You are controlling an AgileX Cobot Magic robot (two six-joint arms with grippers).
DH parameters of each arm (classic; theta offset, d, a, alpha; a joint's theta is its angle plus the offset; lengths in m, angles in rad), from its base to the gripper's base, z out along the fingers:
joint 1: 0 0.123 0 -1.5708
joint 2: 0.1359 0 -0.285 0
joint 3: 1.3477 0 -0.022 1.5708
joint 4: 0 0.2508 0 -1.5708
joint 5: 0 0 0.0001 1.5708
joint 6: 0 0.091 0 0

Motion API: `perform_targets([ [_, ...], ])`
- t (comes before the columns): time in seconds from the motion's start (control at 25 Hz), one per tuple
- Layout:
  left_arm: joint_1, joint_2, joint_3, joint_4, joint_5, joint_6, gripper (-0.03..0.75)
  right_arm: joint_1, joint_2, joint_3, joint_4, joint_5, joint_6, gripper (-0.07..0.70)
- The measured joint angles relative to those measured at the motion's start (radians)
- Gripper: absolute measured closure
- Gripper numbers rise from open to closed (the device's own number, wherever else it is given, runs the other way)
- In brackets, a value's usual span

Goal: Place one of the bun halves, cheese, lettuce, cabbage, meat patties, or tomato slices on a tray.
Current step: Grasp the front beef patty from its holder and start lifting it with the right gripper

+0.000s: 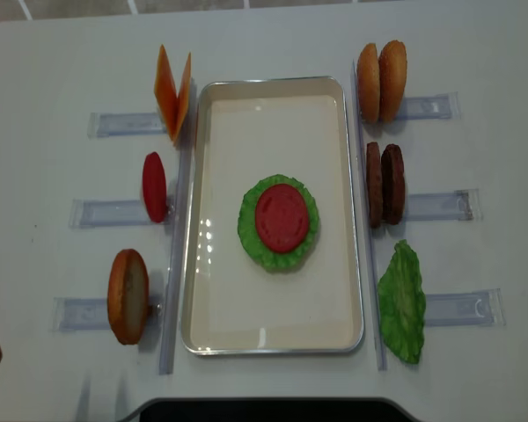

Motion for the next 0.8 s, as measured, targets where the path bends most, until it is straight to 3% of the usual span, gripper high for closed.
perform_targets([
  [0.8,0.0,0.0,0.0,0.0,0.0,0.0,0.307,0.0,0.0,0.0,0.0,0.0,0.0,0.198],
])
